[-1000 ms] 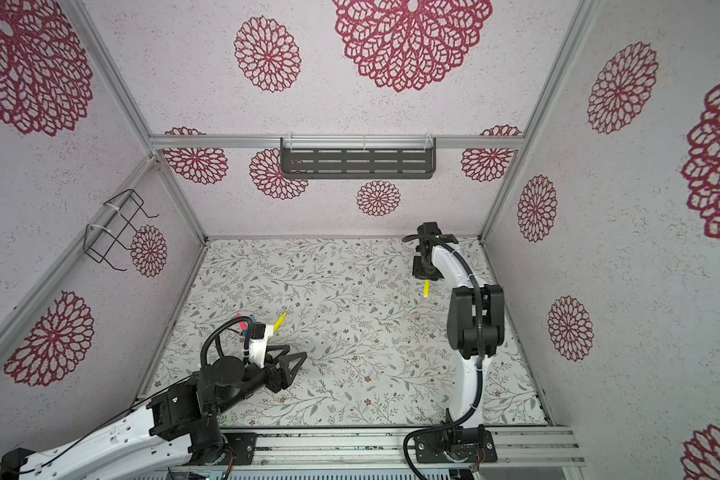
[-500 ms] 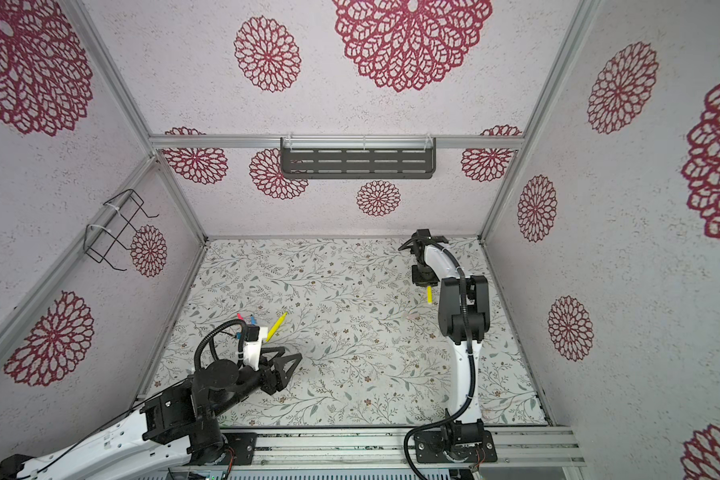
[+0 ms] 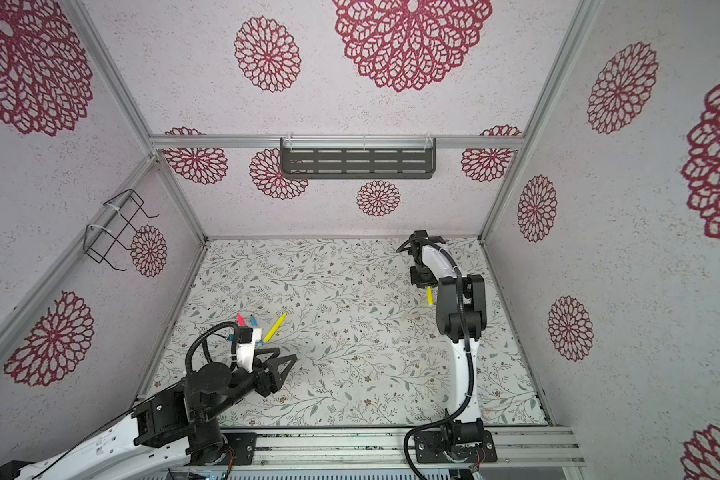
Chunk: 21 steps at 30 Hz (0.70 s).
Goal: Insert the pens into the pen caps
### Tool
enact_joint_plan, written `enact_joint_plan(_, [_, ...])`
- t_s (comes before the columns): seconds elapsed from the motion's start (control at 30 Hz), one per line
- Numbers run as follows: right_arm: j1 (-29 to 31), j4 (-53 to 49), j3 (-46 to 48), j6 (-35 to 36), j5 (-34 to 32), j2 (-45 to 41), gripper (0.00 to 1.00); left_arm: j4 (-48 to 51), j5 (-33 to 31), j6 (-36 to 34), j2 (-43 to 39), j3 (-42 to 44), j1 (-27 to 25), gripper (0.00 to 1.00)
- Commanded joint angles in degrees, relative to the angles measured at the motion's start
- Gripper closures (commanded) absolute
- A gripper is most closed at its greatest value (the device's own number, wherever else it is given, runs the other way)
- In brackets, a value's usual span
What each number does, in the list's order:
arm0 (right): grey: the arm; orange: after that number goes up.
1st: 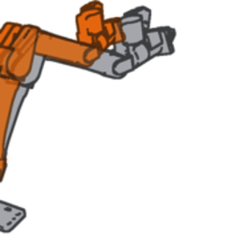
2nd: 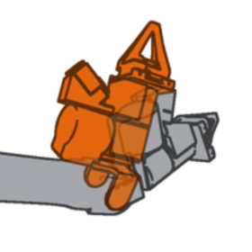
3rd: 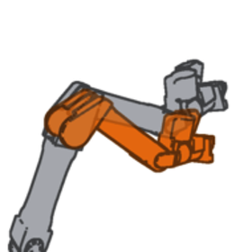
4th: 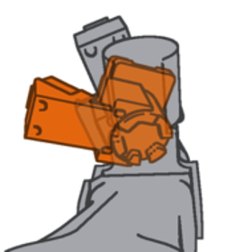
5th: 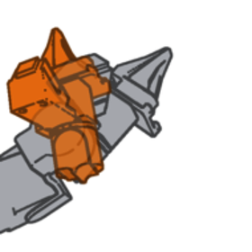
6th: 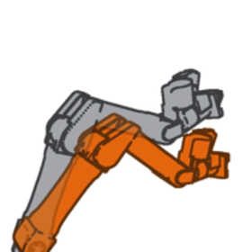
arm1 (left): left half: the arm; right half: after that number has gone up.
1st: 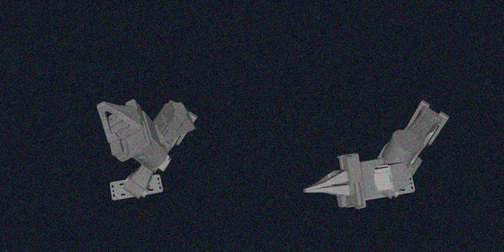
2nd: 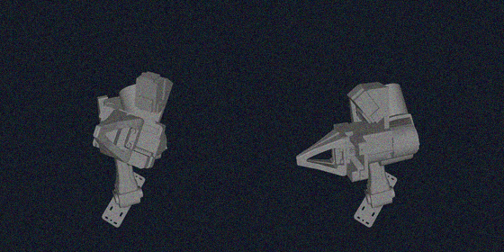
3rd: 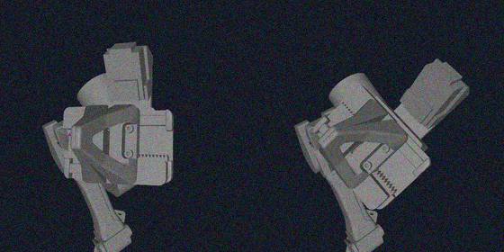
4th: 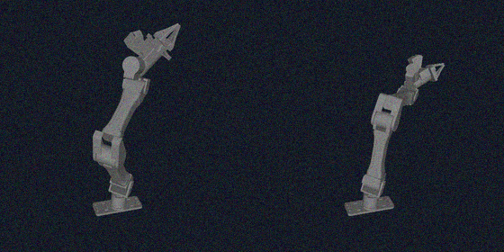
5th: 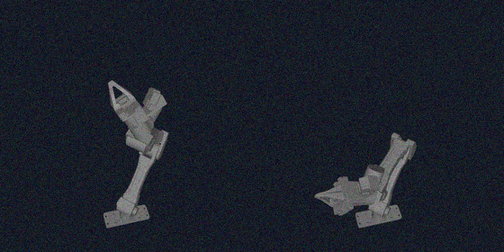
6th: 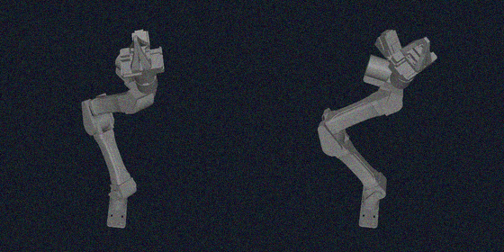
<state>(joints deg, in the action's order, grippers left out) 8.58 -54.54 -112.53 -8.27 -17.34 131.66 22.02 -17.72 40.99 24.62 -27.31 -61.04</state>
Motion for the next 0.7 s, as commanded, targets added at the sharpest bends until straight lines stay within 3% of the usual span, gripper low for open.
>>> enact_joint_plan(0.0, [0.4, -2.7, -3.0, 0.6, -1.3, -0.7, 0.41, -0.7, -1.7, 0.7, -1.8, 0.9, -0.2, 0.32])
enact_joint_plan(0.17, [0.9, -3.2, -4.3, -0.1, -0.8, -4.5, 0.36, 1.3, -2.7, -0.4, -1.2, -1.0, -0.2, 0.31])
enact_joint_plan(0.33, [1.8, -1.6, -3.1, -1.2, 4.6, -11.6, 0.36, 0.6, -4.0, -1.7, 1.7, -2.2, -0.2, 0.31])
enact_joint_plan(0.53, [2.6, 6.0, 8.2, -2.7, 12.8, -22.5, 0.35, 2.9, -6.4, -3.0, 7.9, -6.0, 1.1, 0.31])
enact_joint_plan(0.67, [2.8, 11.4, 18.2, -4.8, 17.0, -29.8, 0.36, 7.4, -2.4, -2.2, 15.2, -9.4, 7.4, 0.31])
